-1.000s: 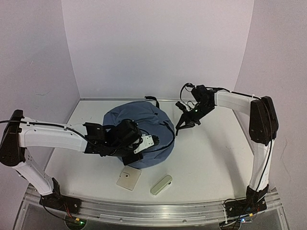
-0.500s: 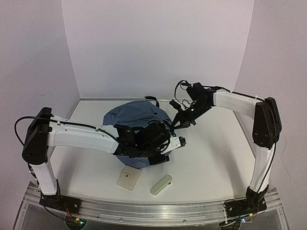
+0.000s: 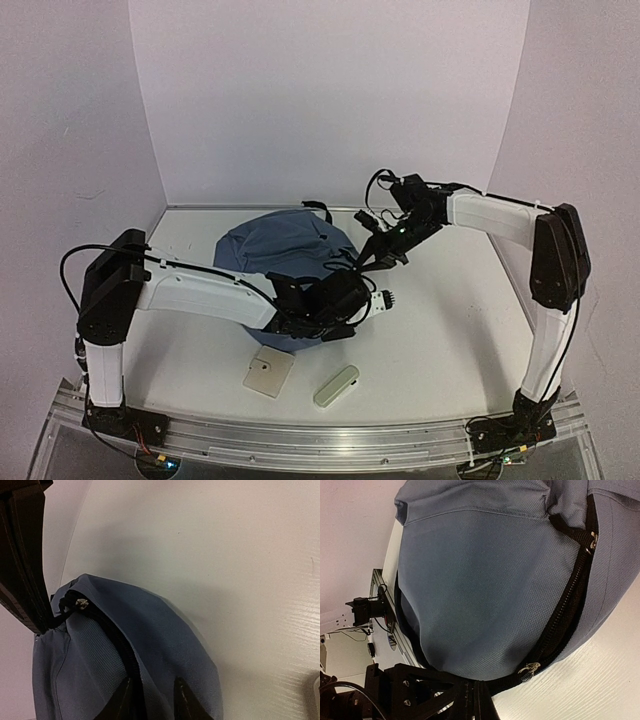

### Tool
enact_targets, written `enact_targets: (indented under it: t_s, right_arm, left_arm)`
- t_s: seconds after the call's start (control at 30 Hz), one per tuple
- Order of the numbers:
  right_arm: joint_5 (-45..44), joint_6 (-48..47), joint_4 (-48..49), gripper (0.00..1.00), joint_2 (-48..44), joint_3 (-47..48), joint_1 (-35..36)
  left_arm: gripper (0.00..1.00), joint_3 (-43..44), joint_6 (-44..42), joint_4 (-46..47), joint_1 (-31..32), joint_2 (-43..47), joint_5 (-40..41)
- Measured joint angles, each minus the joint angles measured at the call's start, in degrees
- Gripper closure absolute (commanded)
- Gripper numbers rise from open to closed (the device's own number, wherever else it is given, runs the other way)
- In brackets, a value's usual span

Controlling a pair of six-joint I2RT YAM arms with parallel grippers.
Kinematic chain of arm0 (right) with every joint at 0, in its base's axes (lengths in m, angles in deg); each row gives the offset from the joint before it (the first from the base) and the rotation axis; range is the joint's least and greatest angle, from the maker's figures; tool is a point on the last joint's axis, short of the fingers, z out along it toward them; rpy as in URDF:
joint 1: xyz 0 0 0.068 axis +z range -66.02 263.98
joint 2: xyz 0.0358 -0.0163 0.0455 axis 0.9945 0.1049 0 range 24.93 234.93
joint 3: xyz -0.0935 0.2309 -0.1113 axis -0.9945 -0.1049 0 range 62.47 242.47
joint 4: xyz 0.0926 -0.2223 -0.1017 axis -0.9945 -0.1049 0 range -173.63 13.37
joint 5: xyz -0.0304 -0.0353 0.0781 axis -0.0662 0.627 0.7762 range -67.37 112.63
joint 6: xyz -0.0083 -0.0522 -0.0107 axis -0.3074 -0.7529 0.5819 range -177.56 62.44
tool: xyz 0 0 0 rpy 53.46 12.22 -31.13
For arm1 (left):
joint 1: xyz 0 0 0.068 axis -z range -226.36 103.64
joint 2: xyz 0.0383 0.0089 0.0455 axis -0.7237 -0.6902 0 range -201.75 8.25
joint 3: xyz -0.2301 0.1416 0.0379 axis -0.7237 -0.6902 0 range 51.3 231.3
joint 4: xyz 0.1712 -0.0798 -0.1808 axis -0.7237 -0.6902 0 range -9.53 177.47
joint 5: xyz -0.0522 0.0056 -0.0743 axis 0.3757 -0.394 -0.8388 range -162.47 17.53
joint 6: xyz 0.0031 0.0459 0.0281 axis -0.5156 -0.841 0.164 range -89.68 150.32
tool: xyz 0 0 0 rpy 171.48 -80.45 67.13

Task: Pack the student bag
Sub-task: Zip the student bag at the center of the board.

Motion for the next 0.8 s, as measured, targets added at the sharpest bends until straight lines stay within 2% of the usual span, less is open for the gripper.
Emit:
enact_targets:
  t_s: [0.1,0.27,0.43,0.8]
  right_arm:
    - [0.2,0.4,0.4,1.00,0.0,-0.6,0.0]
    - [-0.1,0.1,0.8,1.00,0.0,-0.6,-0.1]
    - [-0.3,-0.8,0.8,1.00,0.8,1.0,-1.8]
    - [-1.5,-2.9,-0.4,1.00,9.7,10.3,-4.2]
  left_arm:
    - [0.99,0.0,0.0,0.7,0.0,0.0,1.5]
    - [1.00,-1.9,0.5,1.6,0.0,1.4,0.5]
    - [1.00,-8.0,2.0,1.5,-0.2,7.8,-3.1]
    - [1.00,-14.5,5.1,1.4,-0.7,17.0,-7.2]
